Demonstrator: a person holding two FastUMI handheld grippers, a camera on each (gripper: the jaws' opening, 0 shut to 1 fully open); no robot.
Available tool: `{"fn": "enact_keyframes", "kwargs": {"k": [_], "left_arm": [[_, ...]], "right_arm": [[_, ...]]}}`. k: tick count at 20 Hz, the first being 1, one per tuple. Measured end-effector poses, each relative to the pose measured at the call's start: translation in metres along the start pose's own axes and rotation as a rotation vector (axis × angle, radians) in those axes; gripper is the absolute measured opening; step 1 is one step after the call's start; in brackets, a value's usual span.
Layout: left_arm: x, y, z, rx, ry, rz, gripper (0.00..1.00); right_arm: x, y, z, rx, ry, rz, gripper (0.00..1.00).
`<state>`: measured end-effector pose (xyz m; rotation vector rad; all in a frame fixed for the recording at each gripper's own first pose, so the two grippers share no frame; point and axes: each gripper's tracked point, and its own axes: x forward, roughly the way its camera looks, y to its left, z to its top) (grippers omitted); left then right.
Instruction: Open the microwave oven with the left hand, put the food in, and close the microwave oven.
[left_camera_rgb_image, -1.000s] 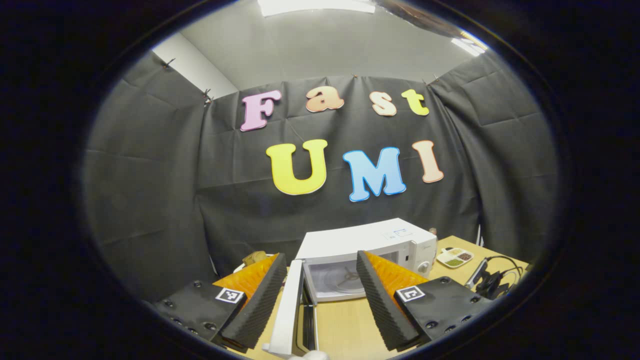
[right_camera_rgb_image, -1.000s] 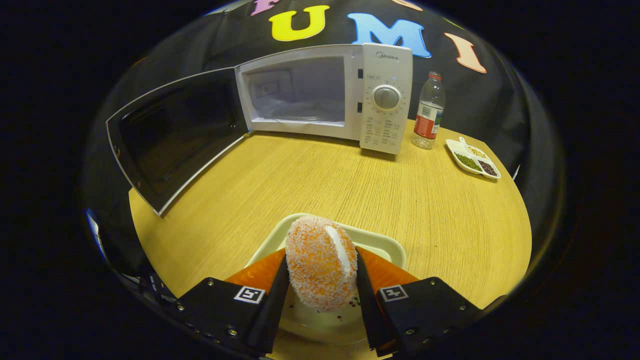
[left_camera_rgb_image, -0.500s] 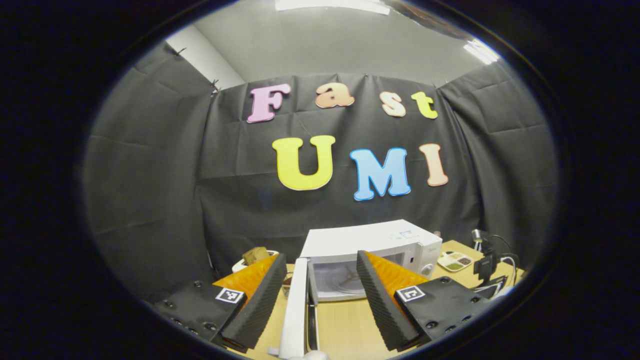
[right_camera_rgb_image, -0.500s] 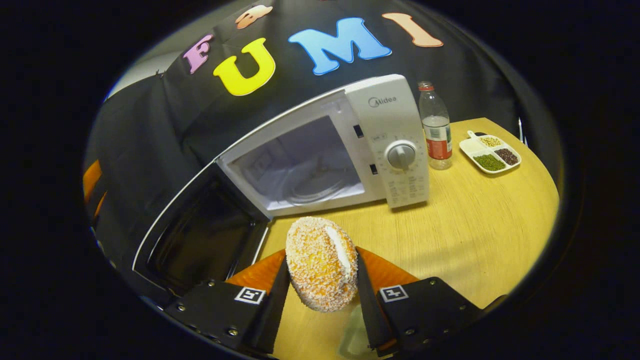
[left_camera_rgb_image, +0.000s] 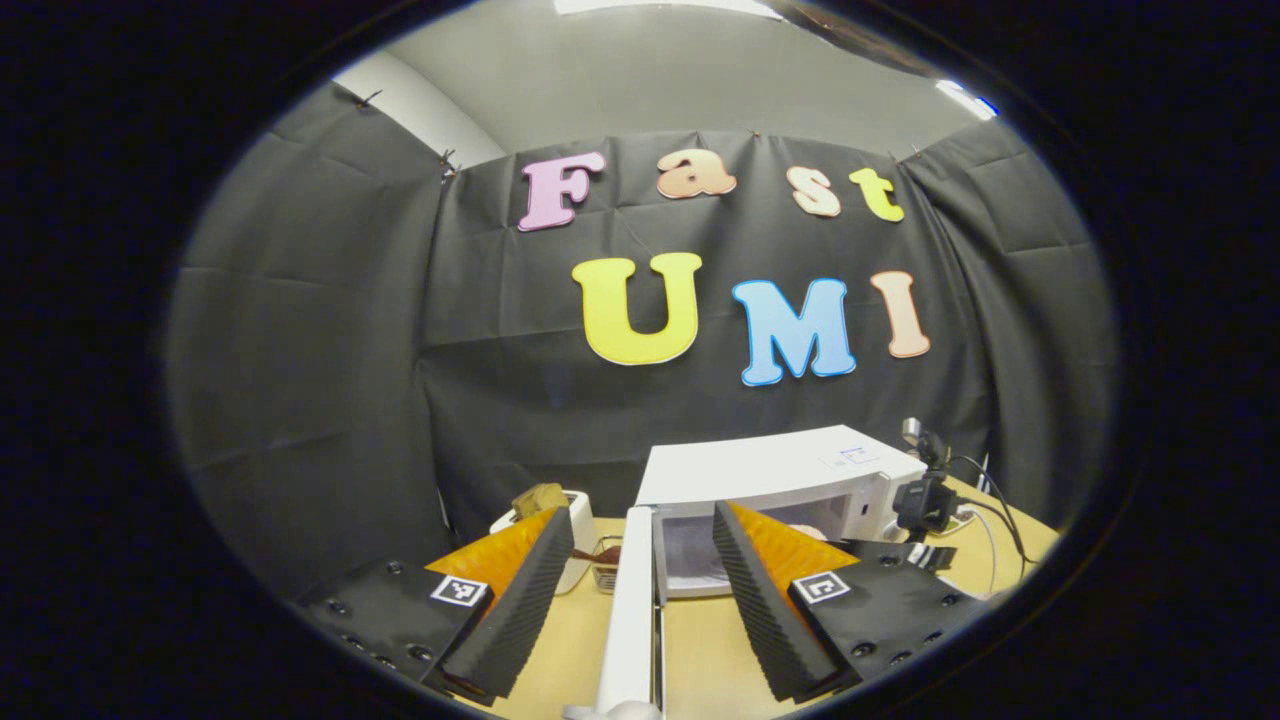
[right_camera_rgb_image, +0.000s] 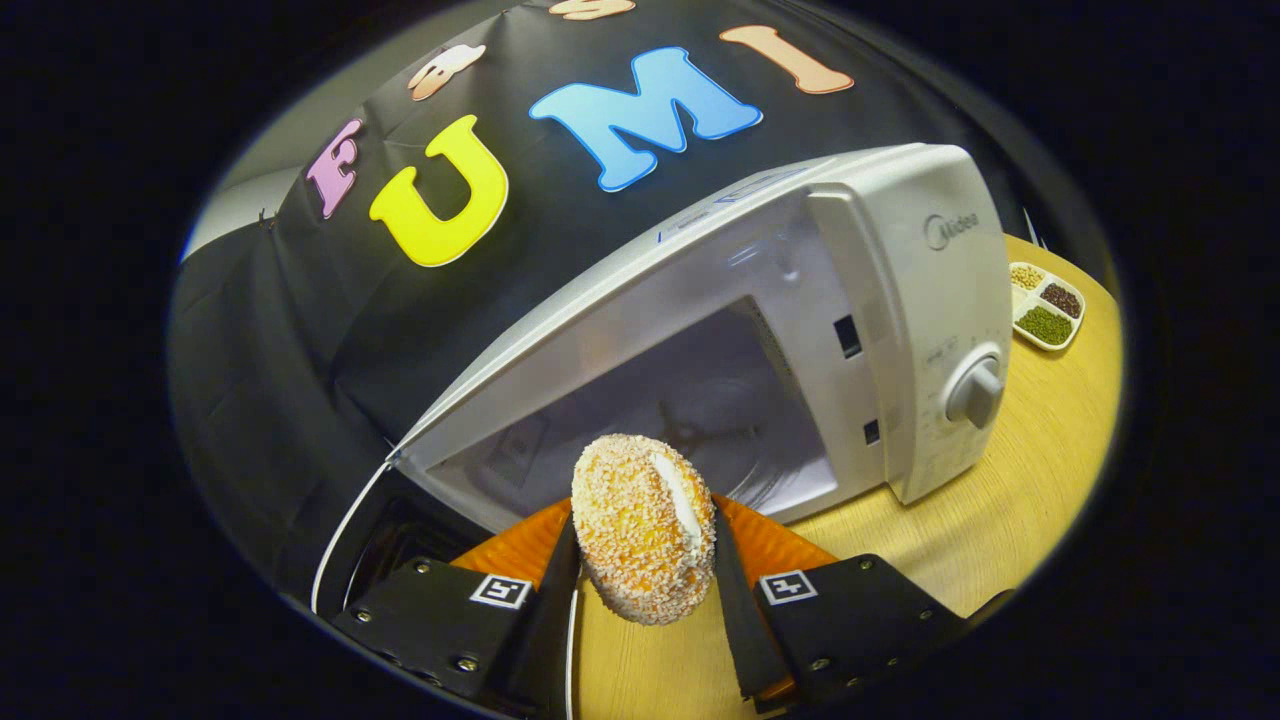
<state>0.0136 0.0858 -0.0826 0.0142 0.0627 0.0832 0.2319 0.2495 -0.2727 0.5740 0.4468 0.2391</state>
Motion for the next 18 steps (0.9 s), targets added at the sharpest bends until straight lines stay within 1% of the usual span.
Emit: {"fn": "enact_keyframes", "kwargs": {"k": [2, 6, 7, 10, 12, 13, 14, 15, 16, 18], "left_arm": [[0.004, 0.003, -0.002, 0.002, -0.002, 0.001, 0.94], [0.012, 0.009, -0.012, 0.005, 0.003, 0.006, 0.94], [0.015, 0.010, -0.013, 0.006, 0.008, 0.008, 0.94], [0.014, 0.014, -0.016, 0.014, 0.014, 0.014, 0.94], [0.012, 0.015, -0.013, 0.028, 0.006, 0.019, 0.95], [0.010, 0.015, -0.012, 0.034, 0.001, 0.018, 0.95], [0.009, 0.015, -0.014, 0.042, -0.002, 0.018, 0.94], [0.008, 0.013, -0.013, 0.050, -0.005, 0.012, 0.94], [0.006, 0.013, -0.014, 0.061, -0.003, 0.014, 0.94], [0.006, 0.015, -0.017, 0.072, -0.004, 0.020, 0.95]], "right_arm": [[0.027, 0.002, 0.000, 0.011, -0.028, -0.024, 0.68], [0.060, 0.002, -0.006, 0.014, -0.066, -0.090, 0.68], [0.066, -0.001, -0.009, 0.028, -0.077, -0.114, 0.68], [0.081, -0.004, -0.017, 0.055, -0.086, -0.145, 0.68], [0.089, -0.013, -0.015, 0.063, -0.099, -0.192, 0.68], [0.092, -0.014, -0.014, 0.068, -0.102, -0.199, 0.68], [0.093, -0.019, -0.013, 0.076, -0.107, -0.224, 0.68], [0.094, -0.020, -0.011, 0.071, -0.121, -0.233, 0.70], [0.096, -0.021, -0.008, 0.062, -0.133, -0.236, 0.82], [0.089, -0.017, -0.005, 0.049, -0.132, -0.221, 0.97]]}}
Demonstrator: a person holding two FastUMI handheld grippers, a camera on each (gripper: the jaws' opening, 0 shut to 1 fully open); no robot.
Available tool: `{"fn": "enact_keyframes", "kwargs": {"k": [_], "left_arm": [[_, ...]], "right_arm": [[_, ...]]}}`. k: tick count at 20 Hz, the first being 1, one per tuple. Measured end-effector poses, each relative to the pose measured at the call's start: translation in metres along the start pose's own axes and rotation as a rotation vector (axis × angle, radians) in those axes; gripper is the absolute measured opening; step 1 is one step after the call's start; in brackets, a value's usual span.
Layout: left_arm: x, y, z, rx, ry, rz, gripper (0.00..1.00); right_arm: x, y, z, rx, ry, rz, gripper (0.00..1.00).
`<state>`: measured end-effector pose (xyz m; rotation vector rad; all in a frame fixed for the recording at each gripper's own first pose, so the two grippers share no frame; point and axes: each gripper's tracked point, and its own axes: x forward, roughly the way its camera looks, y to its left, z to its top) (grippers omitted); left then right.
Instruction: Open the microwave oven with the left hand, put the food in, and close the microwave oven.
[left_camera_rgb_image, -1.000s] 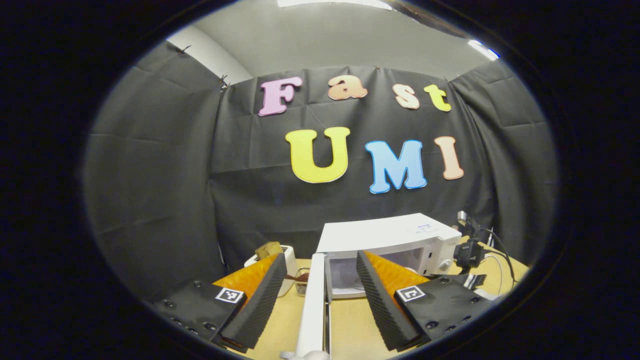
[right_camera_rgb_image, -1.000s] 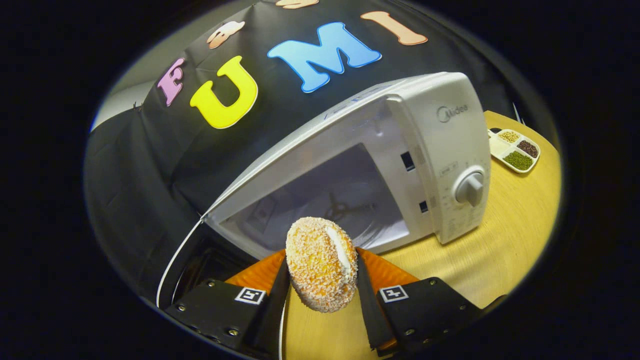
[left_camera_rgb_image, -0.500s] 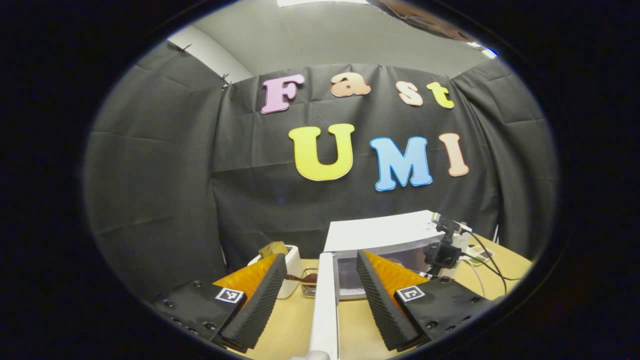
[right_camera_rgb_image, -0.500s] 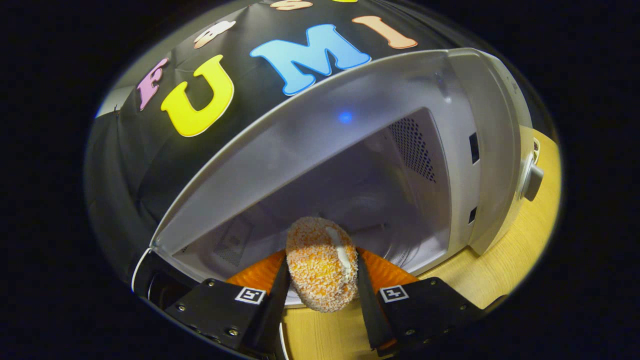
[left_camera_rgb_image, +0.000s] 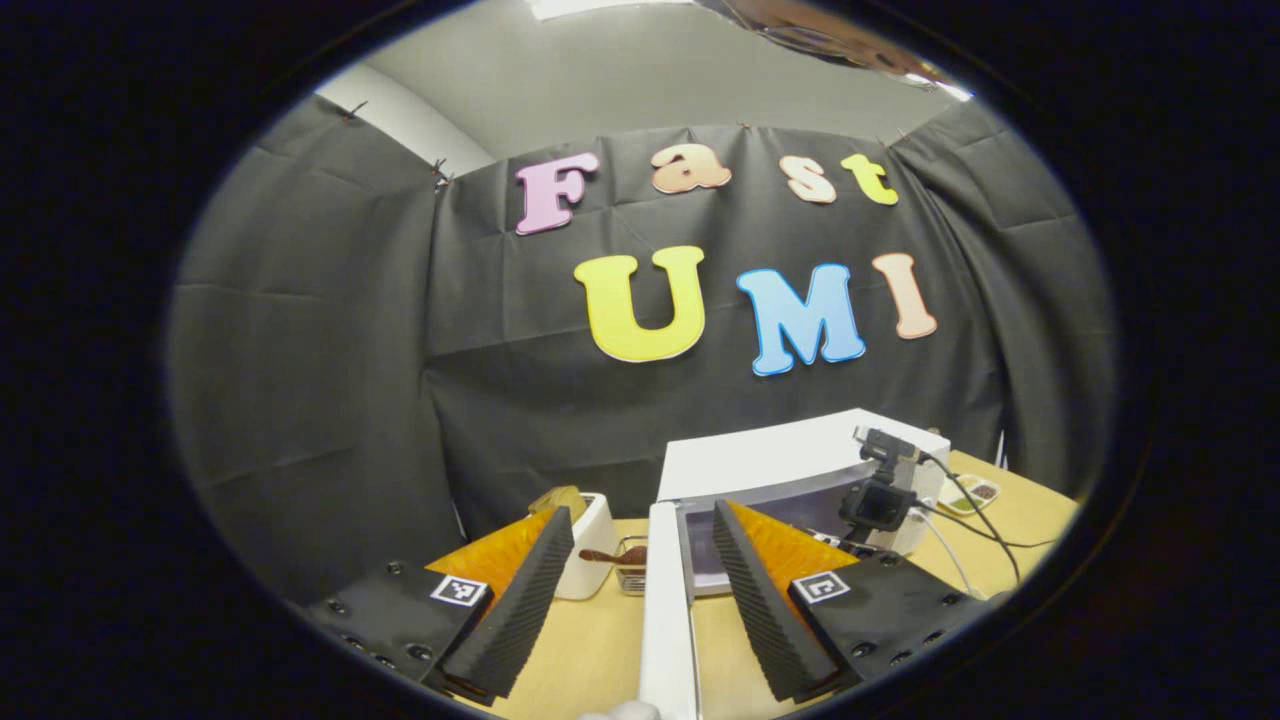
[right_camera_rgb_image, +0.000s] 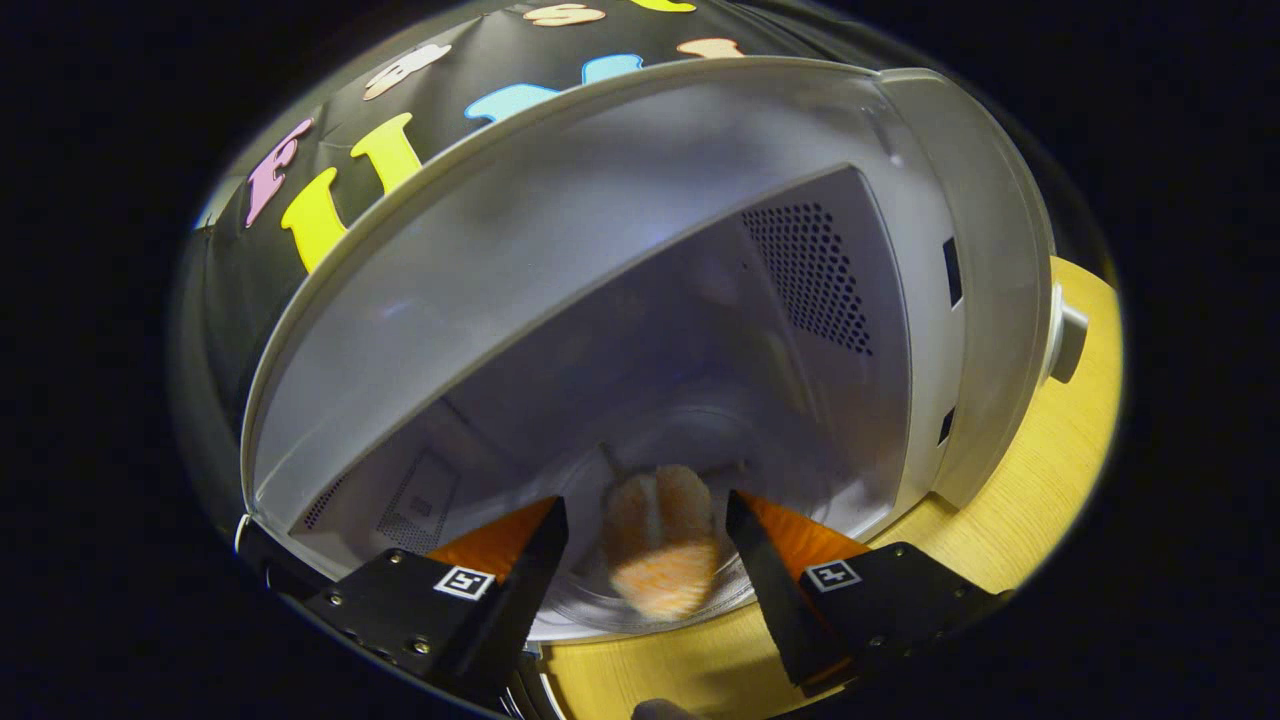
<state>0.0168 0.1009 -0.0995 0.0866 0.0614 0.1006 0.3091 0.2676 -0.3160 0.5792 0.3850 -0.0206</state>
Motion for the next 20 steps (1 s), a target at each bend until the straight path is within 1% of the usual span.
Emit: {"fn": "enact_keyframes", "kwargs": {"k": [3, 6, 7, 8, 9, 10, 12, 13, 16, 18, 20], "left_arm": [[-0.002, 0.003, 0.005, -0.001, -0.011, 0.008, 0.95], [-0.009, 0.013, 0.001, 0.020, -0.020, 0.025, 0.95], [-0.013, 0.022, -0.001, 0.029, -0.028, 0.047, 0.95], [-0.016, 0.026, -0.004, 0.040, -0.038, 0.051, 0.97], [-0.021, 0.031, -0.009, 0.060, -0.030, 0.067, 0.99], [-0.026, 0.036, -0.018, 0.071, -0.015, 0.071, 0.99], [-0.036, 0.042, -0.026, 0.063, 0.002, 0.078, 0.97], [-0.040, 0.046, -0.026, 0.057, 0.012, 0.081, 0.99], [-0.052, 0.060, -0.033, 0.046, 0.041, 0.101, 1.00], [-0.065, 0.065, -0.037, 0.051, 0.043, 0.101, 1.00], [-0.072, 0.074, -0.050, 0.060, 0.058, 0.105, 0.99]], "right_arm": [[-0.018, -0.001, 0.004, -0.041, 0.002, 0.004, 0.97], [-0.043, 0.003, 0.019, -0.111, -0.020, 0.034, 0.97], [-0.054, 0.003, 0.020, -0.109, -0.004, 0.048, 0.97], [-0.069, 0.004, 0.025, -0.111, -0.003, 0.062, 0.97], [-0.085, 0.003, 0.036, -0.128, -0.028, 0.065, 0.97], [-0.098, 0.000, 0.048, -0.153, -0.048, 0.068, 0.97], [-0.132, 0.004, 0.067, -0.221, -0.082, 0.096, 0.97], [-0.149, 0.005, 0.079, -0.245, -0.099, 0.114, 0.97], [-0.202, 0.004, 0.117, -0.338, -0.162, 0.159, 0.97], [-0.234, -0.004, 0.143, -0.399, -0.198, 0.158, 0.96], [-0.265, -0.015, 0.166, -0.449, -0.232, 0.145, 0.97]]}}
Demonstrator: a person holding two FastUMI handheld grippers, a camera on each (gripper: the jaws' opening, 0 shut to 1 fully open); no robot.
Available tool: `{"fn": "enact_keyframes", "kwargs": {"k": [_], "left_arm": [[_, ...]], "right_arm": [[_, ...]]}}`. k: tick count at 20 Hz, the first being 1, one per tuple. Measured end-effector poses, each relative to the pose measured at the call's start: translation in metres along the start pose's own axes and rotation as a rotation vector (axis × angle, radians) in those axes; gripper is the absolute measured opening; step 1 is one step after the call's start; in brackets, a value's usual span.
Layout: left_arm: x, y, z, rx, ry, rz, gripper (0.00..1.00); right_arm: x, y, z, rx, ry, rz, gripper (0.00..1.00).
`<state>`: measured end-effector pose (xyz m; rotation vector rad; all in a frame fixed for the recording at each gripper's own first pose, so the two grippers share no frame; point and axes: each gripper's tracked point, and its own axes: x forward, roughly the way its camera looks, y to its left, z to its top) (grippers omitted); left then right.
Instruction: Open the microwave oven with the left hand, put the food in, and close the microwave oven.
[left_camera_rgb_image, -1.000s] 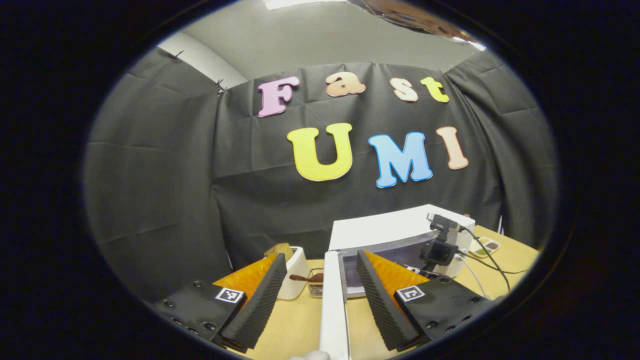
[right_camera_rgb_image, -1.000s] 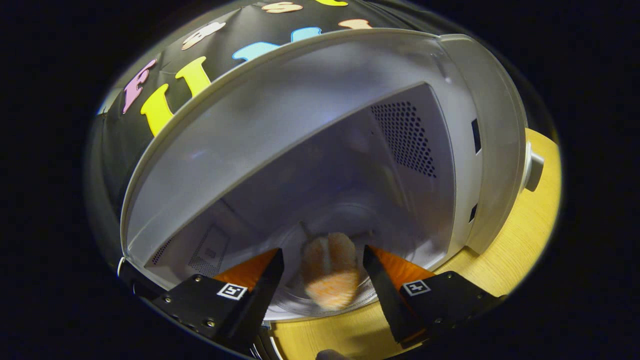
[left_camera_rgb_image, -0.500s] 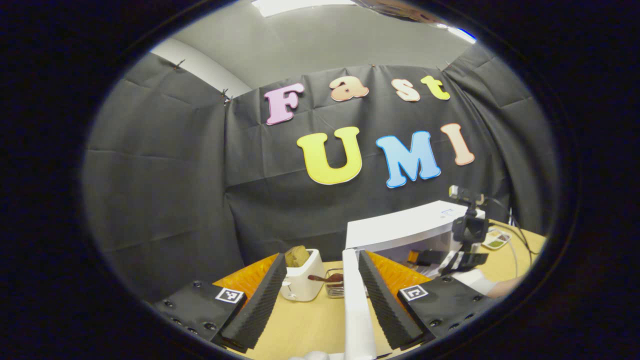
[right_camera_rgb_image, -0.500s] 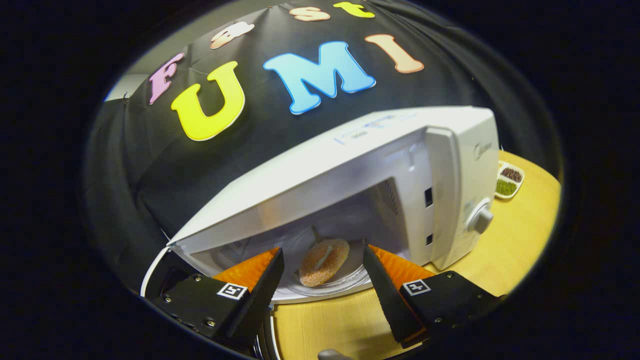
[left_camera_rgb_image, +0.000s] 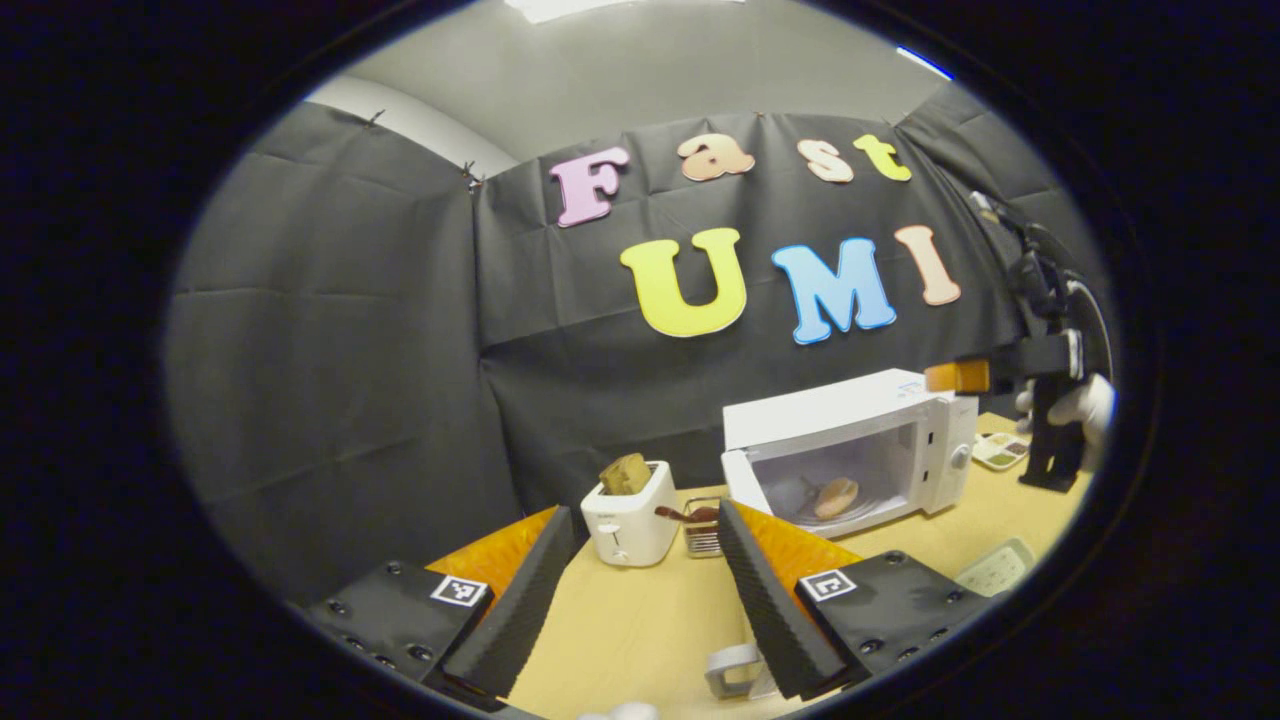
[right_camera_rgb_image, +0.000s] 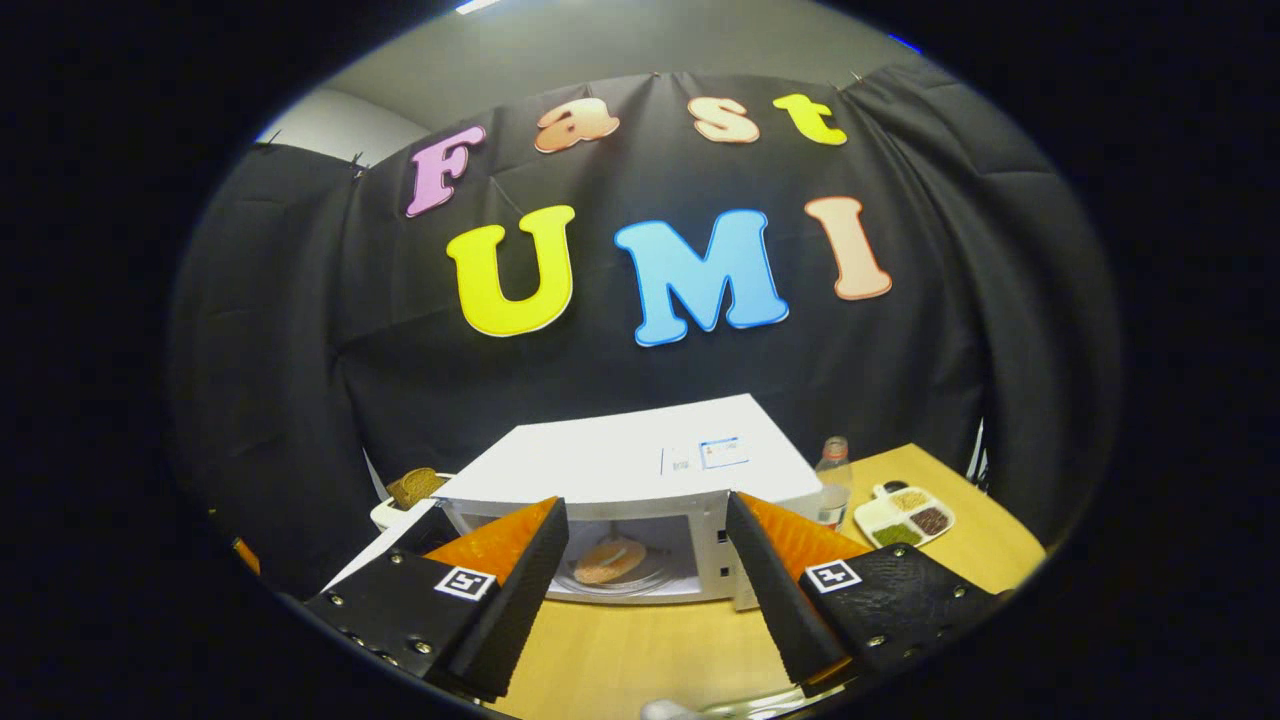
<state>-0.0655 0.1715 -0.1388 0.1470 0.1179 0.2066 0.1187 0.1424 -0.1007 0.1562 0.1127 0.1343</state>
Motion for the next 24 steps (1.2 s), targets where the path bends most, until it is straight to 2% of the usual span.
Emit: {"fn": "enact_keyframes", "kwargs": {"k": [4, 6, 13, 15, 16, 17, 20, 21, 22, 24], "left_arm": [[-0.004, 0.016, -0.041, -0.037, 0.060, 0.024, 0.97], [-0.006, 0.022, -0.061, -0.055, 0.087, 0.033, 1.00], [-0.020, 0.023, -0.134, -0.032, 0.177, 0.040, 1.00], [-0.018, 0.009, -0.151, -0.056, 0.201, 0.021, 0.95], [-0.017, 0.006, -0.152, -0.058, 0.201, 0.029, 1.00], [-0.020, 0.001, -0.150, -0.061, 0.199, 0.027, 0.93], [-0.025, -0.031, -0.145, -0.076, 0.197, -0.029, 0.93], [-0.028, -0.047, -0.144, -0.072, 0.198, -0.060, 0.94], [-0.029, -0.065, -0.139, -0.066, 0.195, -0.096, 0.94], [-0.033, -0.101, -0.130, -0.049, 0.182, -0.163, 0.94]], "right_arm": [[-0.046, -0.029, 0.053, -0.134, -0.083, -0.025, 0.96], [-0.064, -0.036, 0.072, -0.162, -0.103, -0.033, 0.97], [-0.092, -0.049, 0.096, -0.173, -0.077, -0.022, 0.97], [-0.097, -0.050, 0.102, -0.172, -0.083, -0.026, 0.97], [-0.099, -0.049, 0.102, -0.171, -0.077, -0.021, 0.96], [-0.101, -0.050, 0.101, -0.178, -0.069, -0.020, 0.96], [-0.107, -0.058, 0.102, -0.187, -0.062, -0.029, 0.97], [-0.108, -0.062, 0.103, -0.179, -0.062, -0.035, 1.00], [-0.110, -0.067, 0.103, -0.170, -0.060, -0.042, 0.96], [-0.114, -0.076, 0.103, -0.159, -0.056, -0.055, 0.97]]}}
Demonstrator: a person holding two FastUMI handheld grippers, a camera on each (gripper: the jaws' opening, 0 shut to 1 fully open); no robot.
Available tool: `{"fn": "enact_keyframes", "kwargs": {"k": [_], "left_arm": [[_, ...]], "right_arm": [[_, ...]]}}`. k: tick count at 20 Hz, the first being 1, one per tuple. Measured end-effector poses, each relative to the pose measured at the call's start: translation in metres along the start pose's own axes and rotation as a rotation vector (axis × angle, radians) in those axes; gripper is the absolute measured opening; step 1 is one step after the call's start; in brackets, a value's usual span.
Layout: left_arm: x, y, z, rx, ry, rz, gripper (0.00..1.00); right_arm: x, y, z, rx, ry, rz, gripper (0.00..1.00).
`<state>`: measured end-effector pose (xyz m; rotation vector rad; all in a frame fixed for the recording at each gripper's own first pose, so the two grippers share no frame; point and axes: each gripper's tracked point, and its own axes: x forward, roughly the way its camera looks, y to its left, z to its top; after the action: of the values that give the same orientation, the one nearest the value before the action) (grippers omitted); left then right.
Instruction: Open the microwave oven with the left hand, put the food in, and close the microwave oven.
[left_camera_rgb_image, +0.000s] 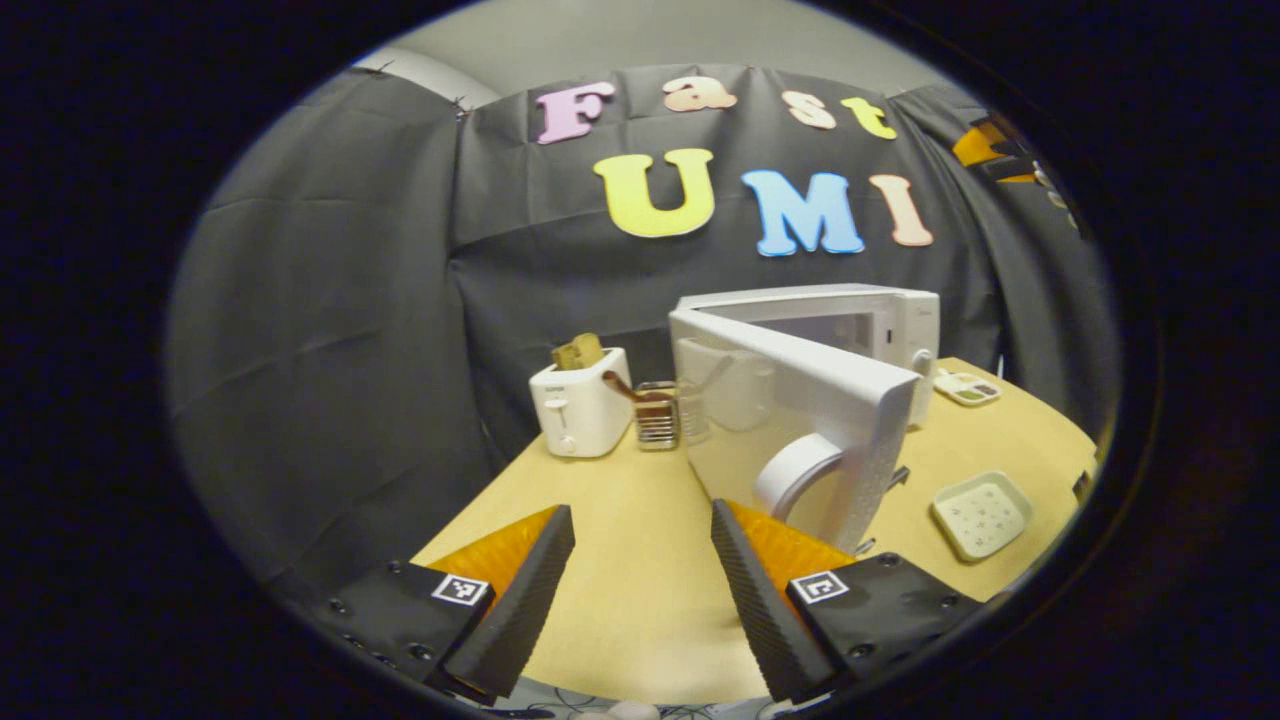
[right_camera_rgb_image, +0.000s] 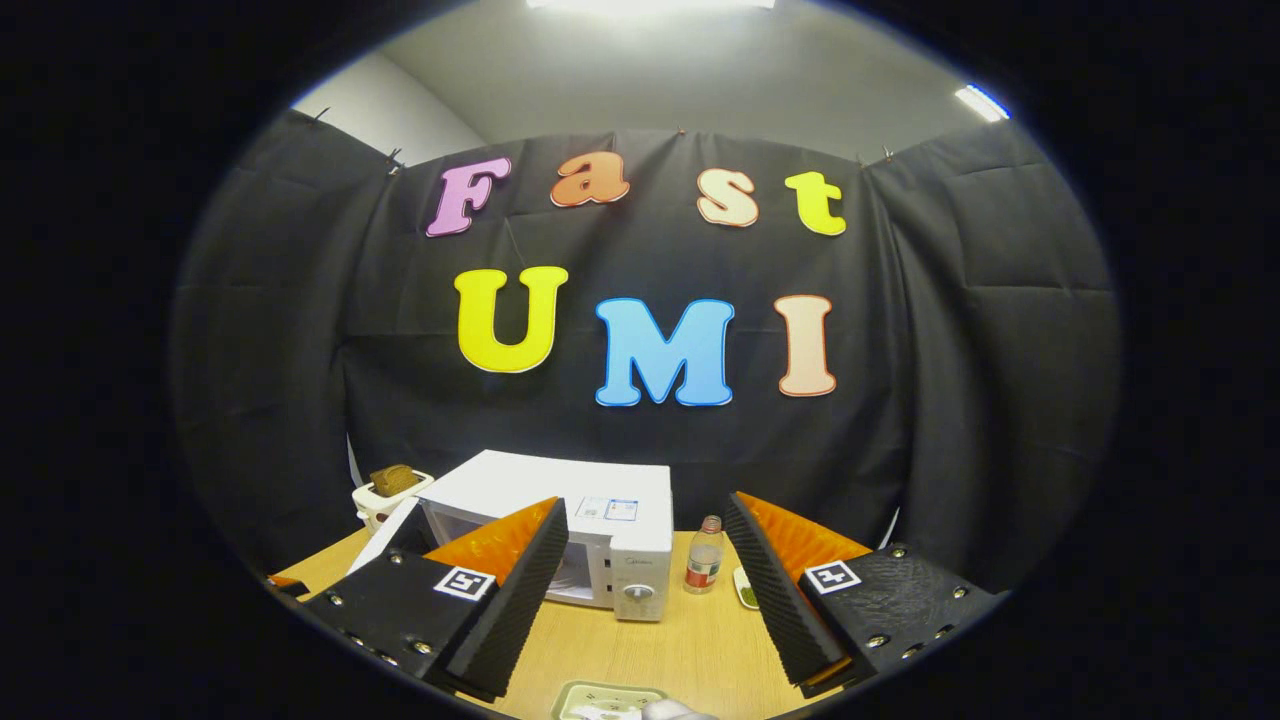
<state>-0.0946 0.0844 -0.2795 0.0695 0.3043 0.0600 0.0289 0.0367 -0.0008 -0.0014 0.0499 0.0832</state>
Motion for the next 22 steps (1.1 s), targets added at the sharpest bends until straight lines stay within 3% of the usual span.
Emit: {"fn": "enact_keyframes", "kwargs": {"k": [5, 12, 14, 16, 17, 22], "left_arm": [[0.013, -0.095, 0.022, 0.063, -0.042, -0.163, 0.94], [0.075, -0.195, 0.077, 0.078, -0.135, -0.291, 0.96], [0.099, -0.210, 0.088, 0.088, -0.147, -0.294, 0.95], [0.120, -0.225, 0.093, 0.062, -0.141, -0.304, 1.00], [0.132, -0.232, 0.096, 0.056, -0.140, -0.303, 0.94], [0.174, -0.265, 0.109, 0.063, -0.168, -0.303, 0.98]], "right_arm": [[-0.003, -0.033, -0.004, 0.003, 0.014, -0.042, 0.97], [0.004, -0.089, -0.015, 0.007, 0.058, -0.123, 0.97], [0.008, -0.103, -0.013, 0.012, 0.057, -0.141, 0.97], [0.016, -0.114, -0.015, 0.018, 0.069, -0.146, 0.97], [0.022, -0.119, -0.016, 0.016, 0.075, -0.151, 0.97], [0.042, -0.138, -0.019, 0.013, 0.083, -0.163, 0.97]]}}
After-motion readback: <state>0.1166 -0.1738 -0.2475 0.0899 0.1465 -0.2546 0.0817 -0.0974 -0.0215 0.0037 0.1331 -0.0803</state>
